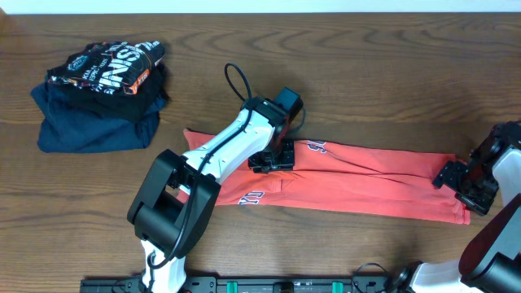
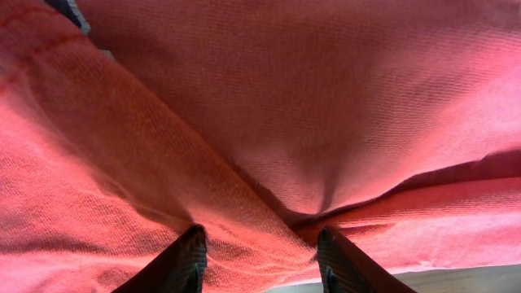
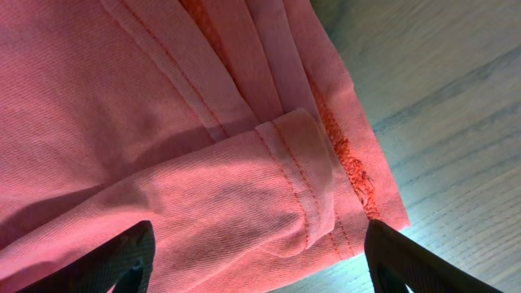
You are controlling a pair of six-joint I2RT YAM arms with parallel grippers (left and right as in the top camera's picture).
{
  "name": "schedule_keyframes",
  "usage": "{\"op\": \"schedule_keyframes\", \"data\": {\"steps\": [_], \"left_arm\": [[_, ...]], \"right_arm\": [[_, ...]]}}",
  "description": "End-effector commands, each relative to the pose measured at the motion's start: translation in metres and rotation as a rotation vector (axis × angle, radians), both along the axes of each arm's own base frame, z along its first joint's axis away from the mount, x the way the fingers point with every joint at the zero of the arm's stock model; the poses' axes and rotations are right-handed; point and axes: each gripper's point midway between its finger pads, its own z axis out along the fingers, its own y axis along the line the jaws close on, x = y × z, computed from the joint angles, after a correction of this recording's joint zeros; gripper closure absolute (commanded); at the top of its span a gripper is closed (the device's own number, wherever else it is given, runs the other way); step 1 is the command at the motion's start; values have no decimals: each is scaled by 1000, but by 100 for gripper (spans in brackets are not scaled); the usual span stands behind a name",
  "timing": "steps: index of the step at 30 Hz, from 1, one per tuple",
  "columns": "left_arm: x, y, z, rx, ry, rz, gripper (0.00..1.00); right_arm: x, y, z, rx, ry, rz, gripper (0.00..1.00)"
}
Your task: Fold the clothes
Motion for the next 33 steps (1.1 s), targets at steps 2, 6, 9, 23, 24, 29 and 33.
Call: {"op": "schedule_keyframes", "data": {"steps": [2,6,9,23,24,29,33], "left_arm": [[-5,7,-4,38,14,9,60],[-7,9,-4,45,23,6,68],[-8,8,-4,45,23,1,88],[-49,38,3,160,185,-62,94],[-49,39,2,167,185,-64,94],[-51,44,-1,187,183,-66,93],[-57,48,-9,197,197,-66,92]], "right_arm": [[0,-2,3,-2,-17,-5,20],[0,-2,3,-1,-19,-5,19],[0,-2,3,-1,-18,-5,19],[0,-2,3,-2,-19,-5,19],[0,-2,3,-2,-19,-5,19],[0,-2,3,-1,-18,-5,19],[0,-2,3,0,-16,-5,19]]}}
